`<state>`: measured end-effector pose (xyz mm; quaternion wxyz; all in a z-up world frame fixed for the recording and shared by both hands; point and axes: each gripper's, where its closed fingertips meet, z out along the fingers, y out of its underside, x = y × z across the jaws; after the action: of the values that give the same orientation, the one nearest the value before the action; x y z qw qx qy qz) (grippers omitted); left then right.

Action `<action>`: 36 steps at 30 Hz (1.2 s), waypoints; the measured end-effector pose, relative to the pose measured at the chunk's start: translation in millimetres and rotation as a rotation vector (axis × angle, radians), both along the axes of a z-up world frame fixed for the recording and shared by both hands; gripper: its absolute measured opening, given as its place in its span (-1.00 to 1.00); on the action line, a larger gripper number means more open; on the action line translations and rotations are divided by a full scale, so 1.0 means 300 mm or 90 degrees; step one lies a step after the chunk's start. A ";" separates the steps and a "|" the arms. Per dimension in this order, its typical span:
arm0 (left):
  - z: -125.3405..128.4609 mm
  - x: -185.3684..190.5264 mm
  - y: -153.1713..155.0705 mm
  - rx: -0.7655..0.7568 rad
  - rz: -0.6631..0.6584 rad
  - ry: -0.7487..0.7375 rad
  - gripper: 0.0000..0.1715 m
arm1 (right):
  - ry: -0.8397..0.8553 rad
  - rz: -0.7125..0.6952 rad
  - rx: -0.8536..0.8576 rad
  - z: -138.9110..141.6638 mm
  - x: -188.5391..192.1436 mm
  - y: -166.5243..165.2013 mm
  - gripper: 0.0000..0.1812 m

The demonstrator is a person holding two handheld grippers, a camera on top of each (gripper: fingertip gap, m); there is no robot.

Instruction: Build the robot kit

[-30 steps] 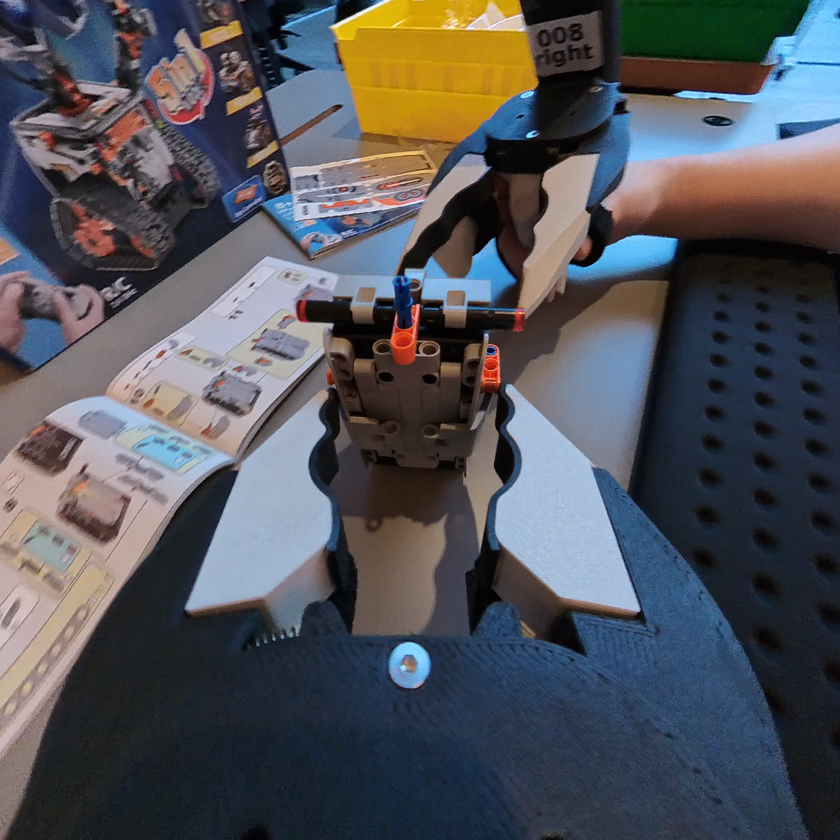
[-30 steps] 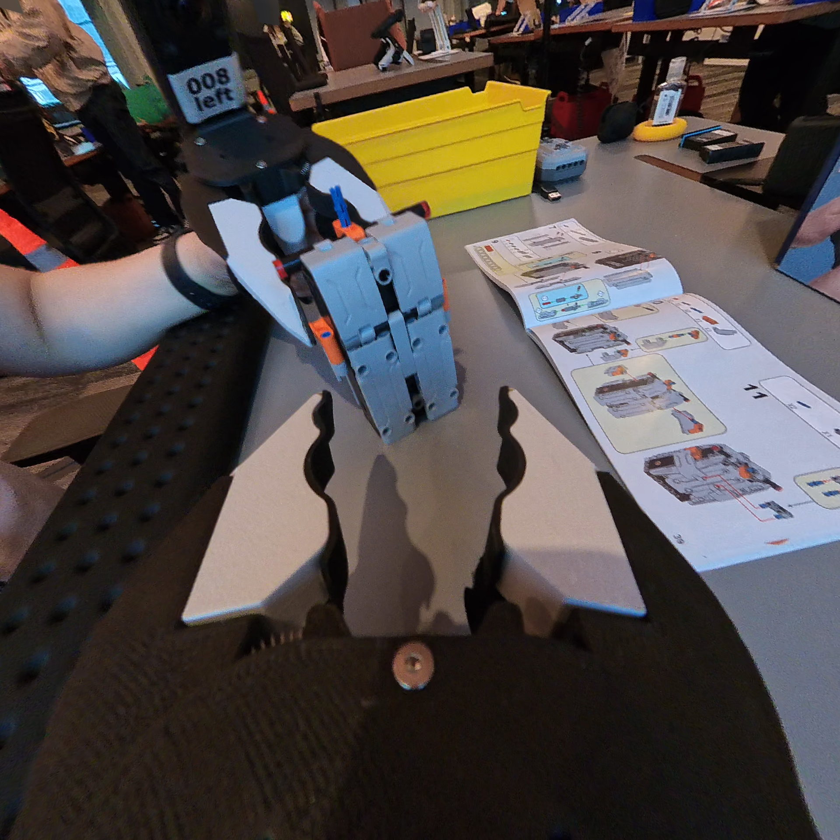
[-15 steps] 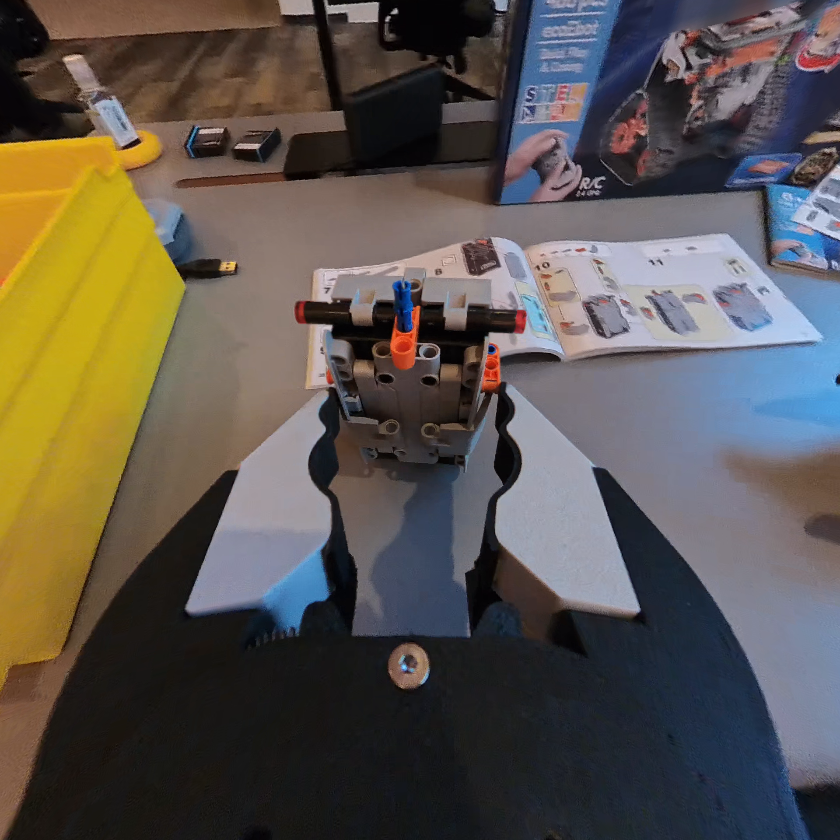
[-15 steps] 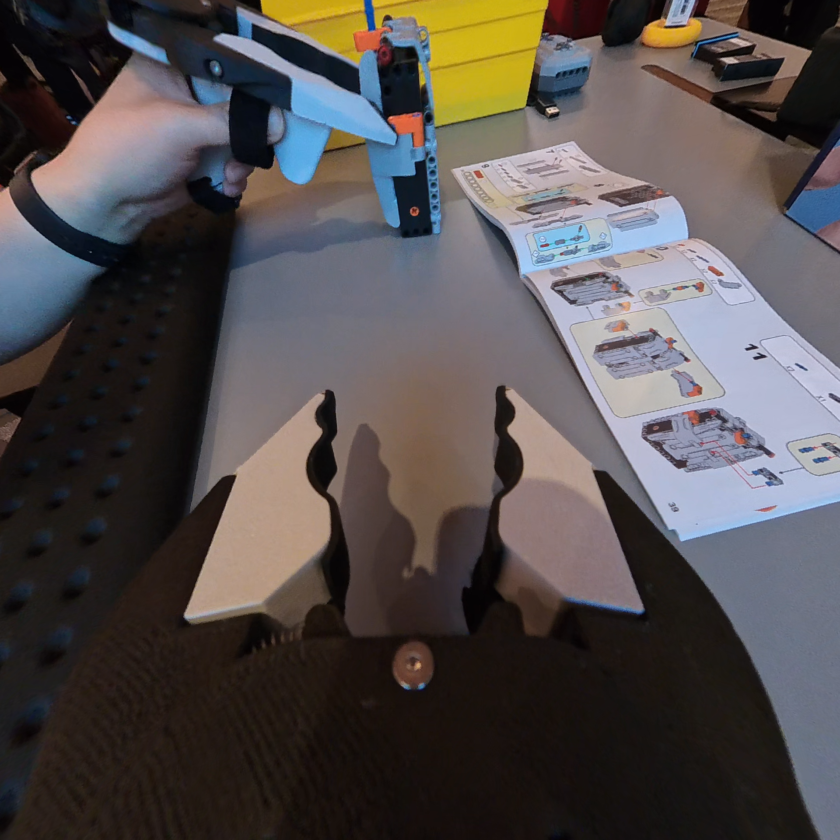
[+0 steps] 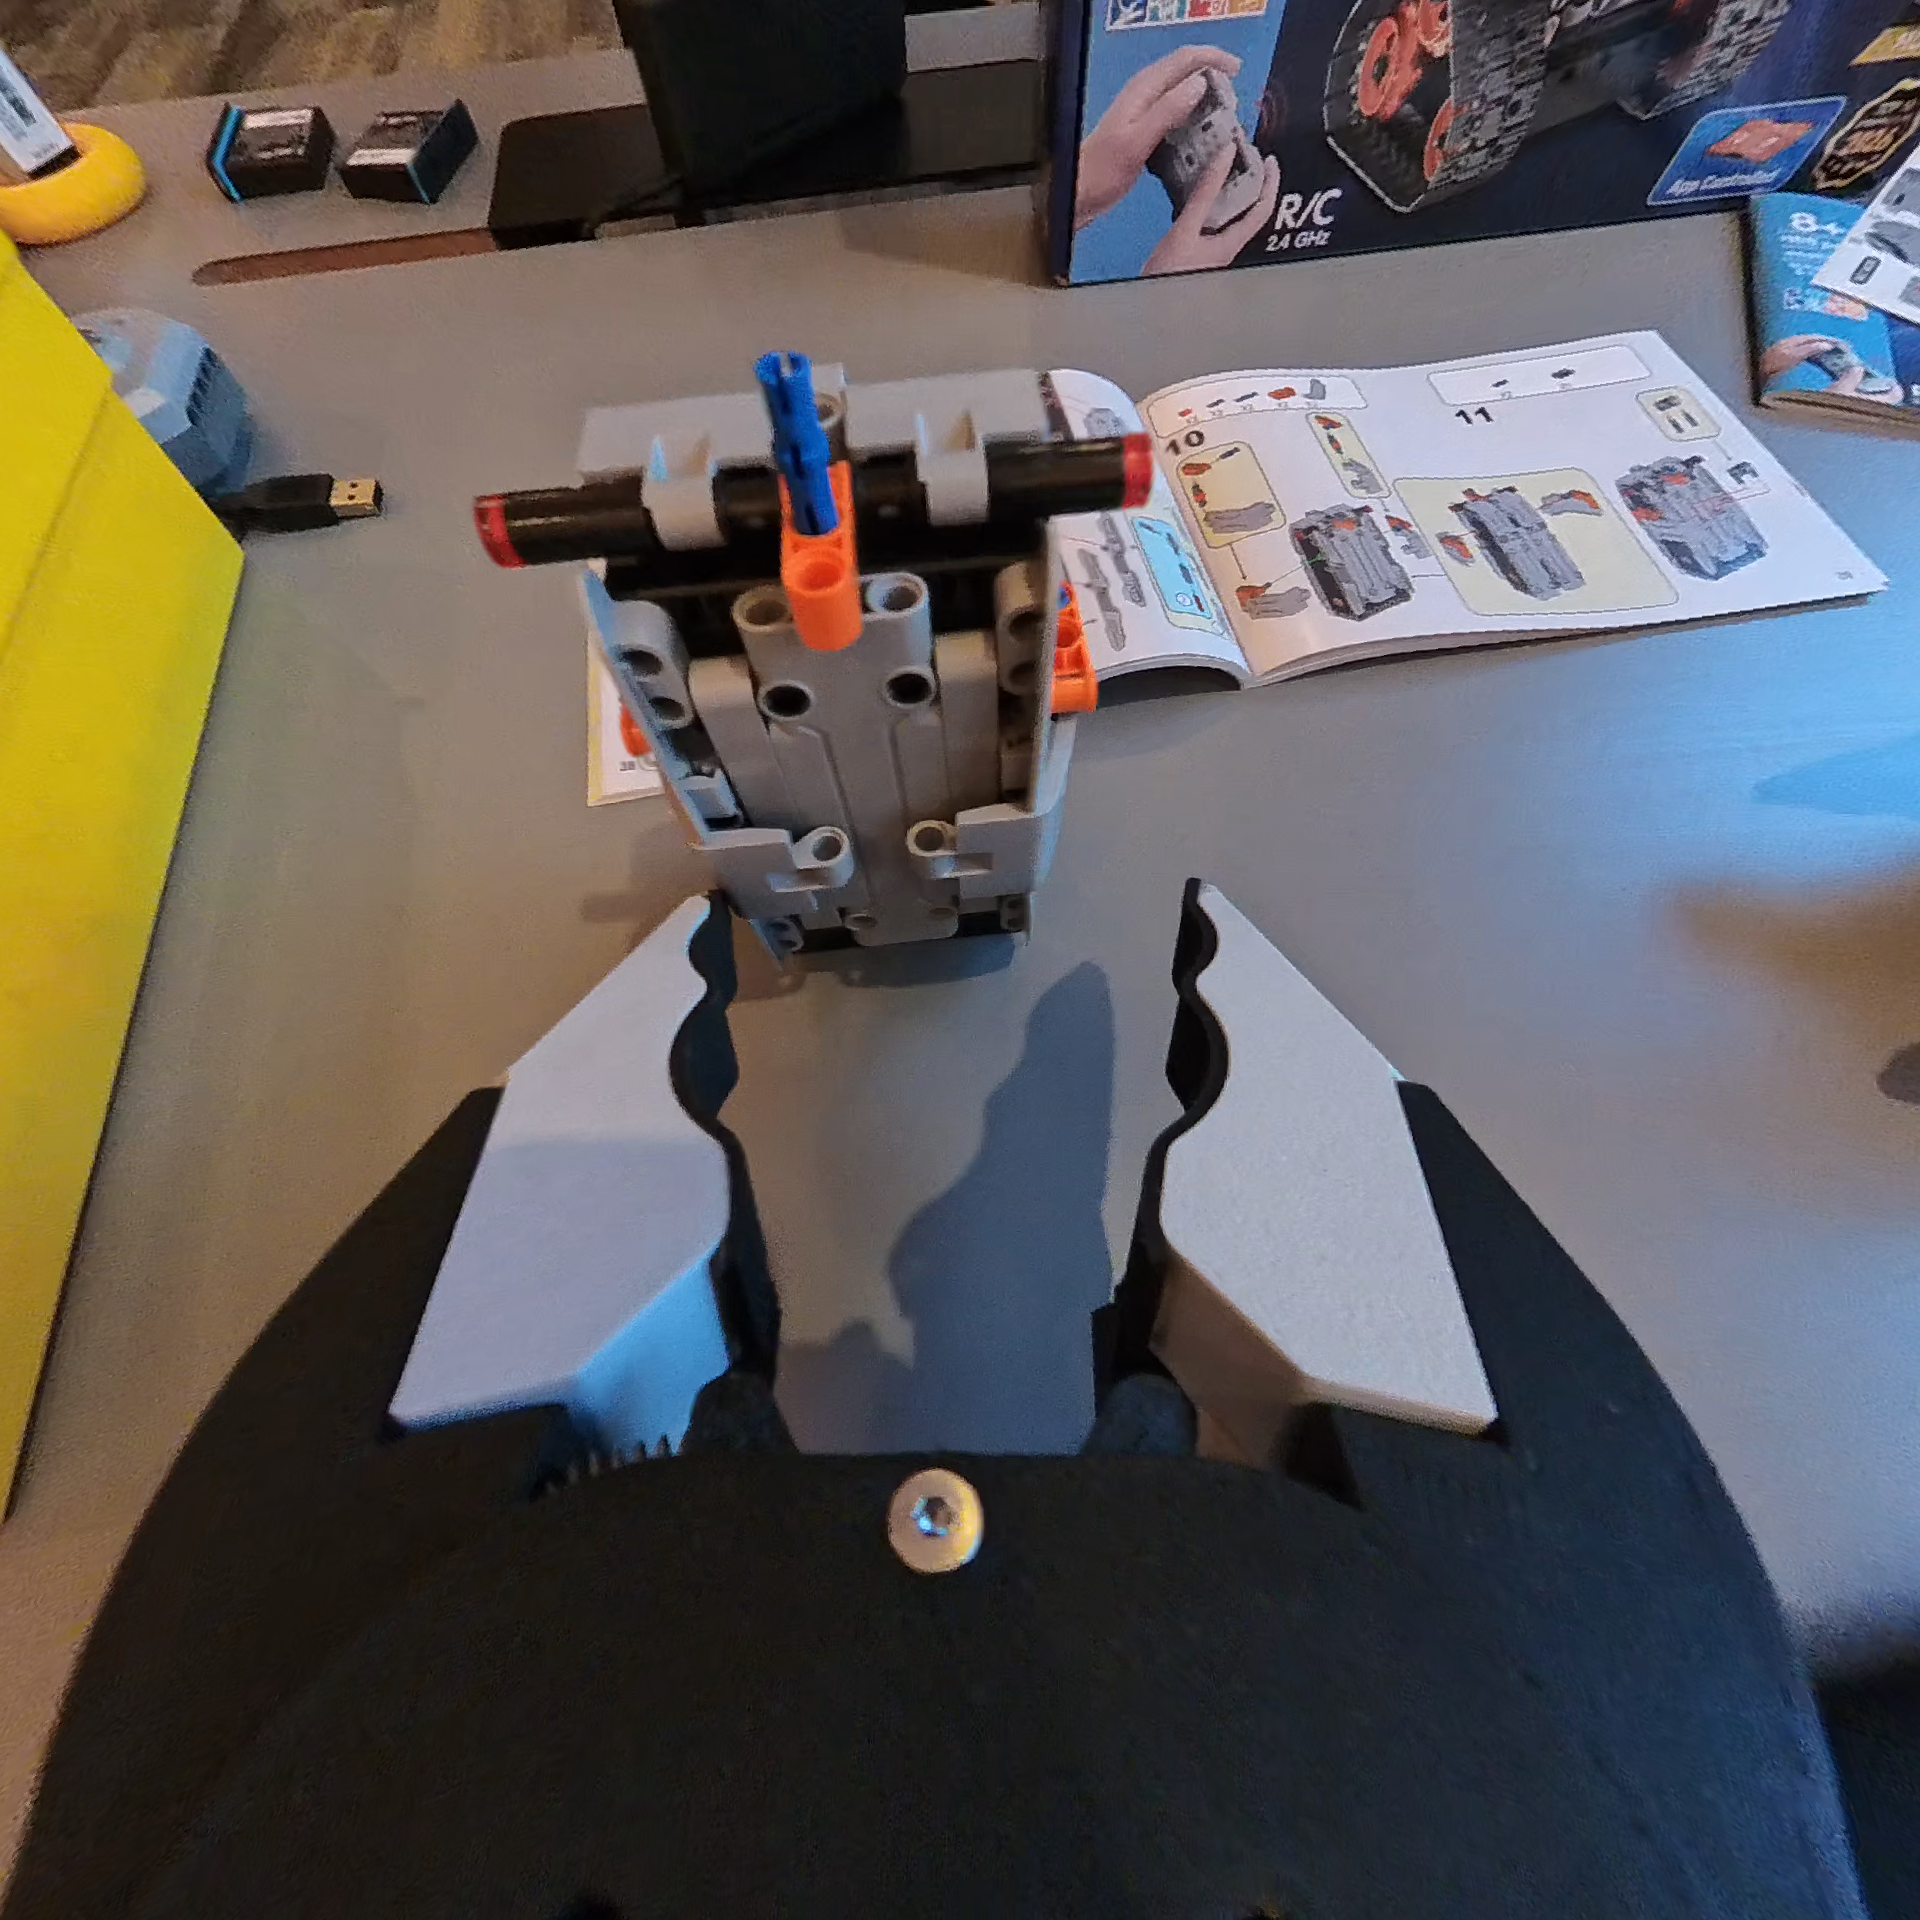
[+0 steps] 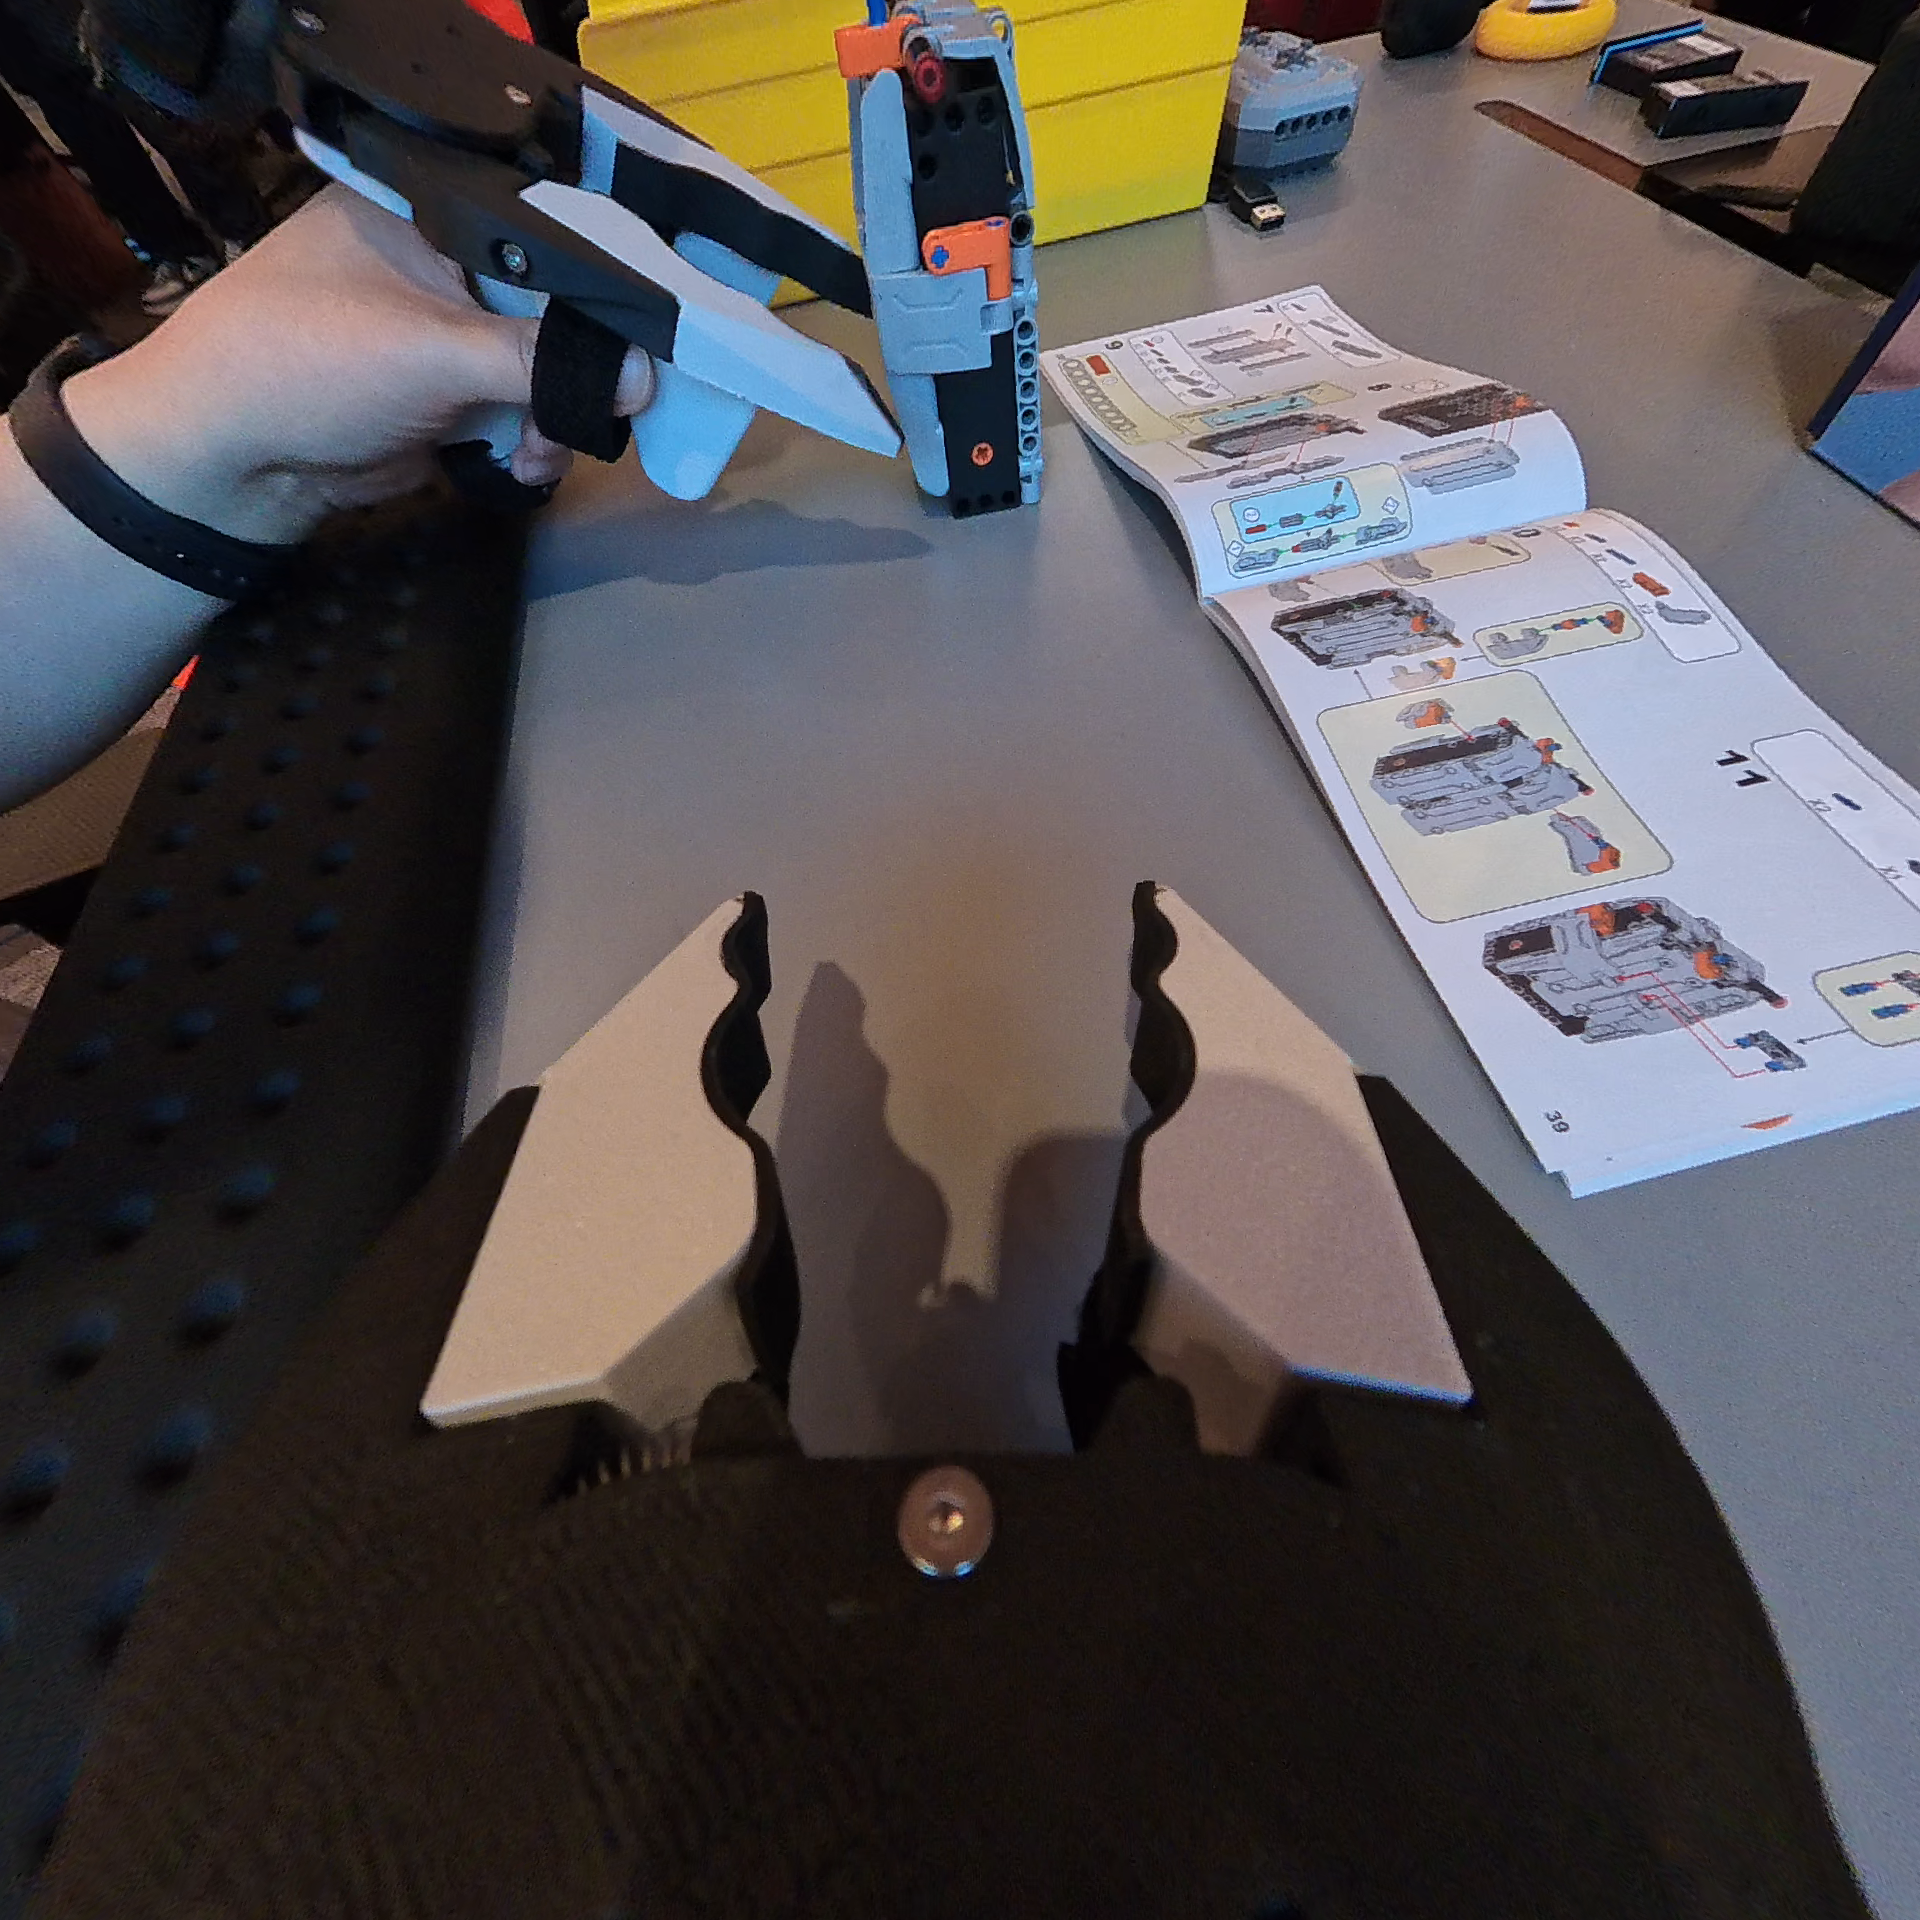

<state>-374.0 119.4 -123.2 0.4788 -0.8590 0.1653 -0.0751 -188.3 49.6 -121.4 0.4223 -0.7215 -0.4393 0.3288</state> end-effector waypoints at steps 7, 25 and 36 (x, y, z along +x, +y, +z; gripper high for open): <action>-0.025 -0.012 -0.001 -0.027 -0.014 0.024 -0.16 | 0.026 -0.006 -0.030 0.009 0.002 -0.008 -0.24; -0.026 -0.088 0.007 0.018 -0.038 0.149 -0.45 | 0.068 -0.012 -0.086 0.037 -0.005 -0.023 -0.30; -0.074 -0.054 0.037 -0.022 -0.073 0.098 -0.43 | 0.029 -0.007 -0.096 0.001 0.008 -0.021 -0.32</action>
<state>-390.3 130.5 -145.5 0.4449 -0.8593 0.2493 -0.0388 -186.0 43.1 -121.1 0.3786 -0.7460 -0.3993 0.3751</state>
